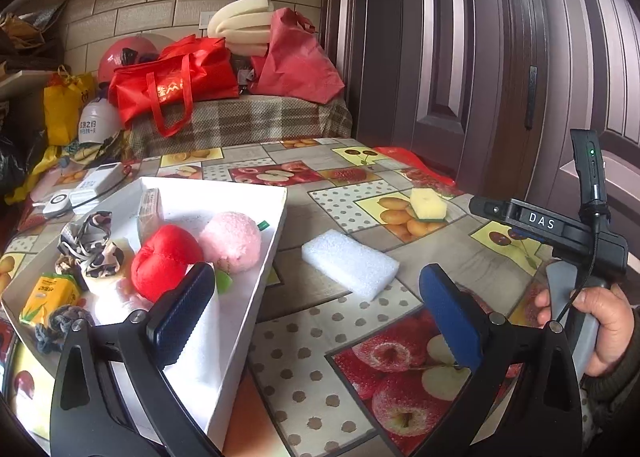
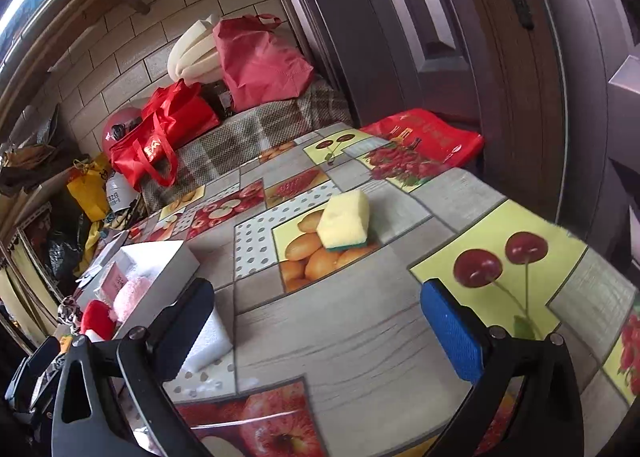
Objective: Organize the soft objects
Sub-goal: 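Grasp the second white foam block with the left gripper while the right gripper grasps the yellow sponge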
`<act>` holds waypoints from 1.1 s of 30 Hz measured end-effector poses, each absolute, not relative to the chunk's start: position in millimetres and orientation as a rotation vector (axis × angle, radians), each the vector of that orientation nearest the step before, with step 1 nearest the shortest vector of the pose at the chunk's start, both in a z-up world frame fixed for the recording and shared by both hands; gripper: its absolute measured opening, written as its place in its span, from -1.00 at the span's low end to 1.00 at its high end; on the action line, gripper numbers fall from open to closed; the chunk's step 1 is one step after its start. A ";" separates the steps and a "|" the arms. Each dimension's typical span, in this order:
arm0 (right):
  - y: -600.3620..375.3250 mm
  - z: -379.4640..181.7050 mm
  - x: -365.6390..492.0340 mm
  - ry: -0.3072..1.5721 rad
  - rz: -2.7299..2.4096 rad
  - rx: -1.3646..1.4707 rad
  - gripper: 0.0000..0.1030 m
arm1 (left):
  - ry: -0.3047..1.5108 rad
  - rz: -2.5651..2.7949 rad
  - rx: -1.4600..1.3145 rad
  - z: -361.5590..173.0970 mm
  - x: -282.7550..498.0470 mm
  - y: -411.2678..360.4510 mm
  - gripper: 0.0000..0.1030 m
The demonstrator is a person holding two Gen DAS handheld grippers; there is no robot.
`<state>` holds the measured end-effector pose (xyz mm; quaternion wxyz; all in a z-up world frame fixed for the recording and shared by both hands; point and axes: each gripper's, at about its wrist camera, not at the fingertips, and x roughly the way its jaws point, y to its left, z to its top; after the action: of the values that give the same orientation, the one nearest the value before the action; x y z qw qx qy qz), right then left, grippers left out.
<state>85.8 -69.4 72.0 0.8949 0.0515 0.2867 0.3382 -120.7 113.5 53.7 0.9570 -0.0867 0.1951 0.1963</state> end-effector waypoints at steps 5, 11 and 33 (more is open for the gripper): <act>-69.7 67.2 138.6 0.657 0.583 -0.042 1.00 | 0.459 0.379 -0.215 47.6 -98.8 112.8 0.99; -71.7 56.1 174.0 0.735 0.538 -0.112 1.00 | 0.529 0.430 -0.244 40.4 -77.8 112.8 0.99; -33.8 60.5 178.8 0.740 0.701 -0.130 1.00 | 0.840 0.507 -0.229 6.6 49.3 116.9 0.18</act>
<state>178.8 -33.8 60.5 0.8709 -0.0622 0.3539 0.3353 49.3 116.9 6.6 0.8758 -0.1096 0.4025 0.2430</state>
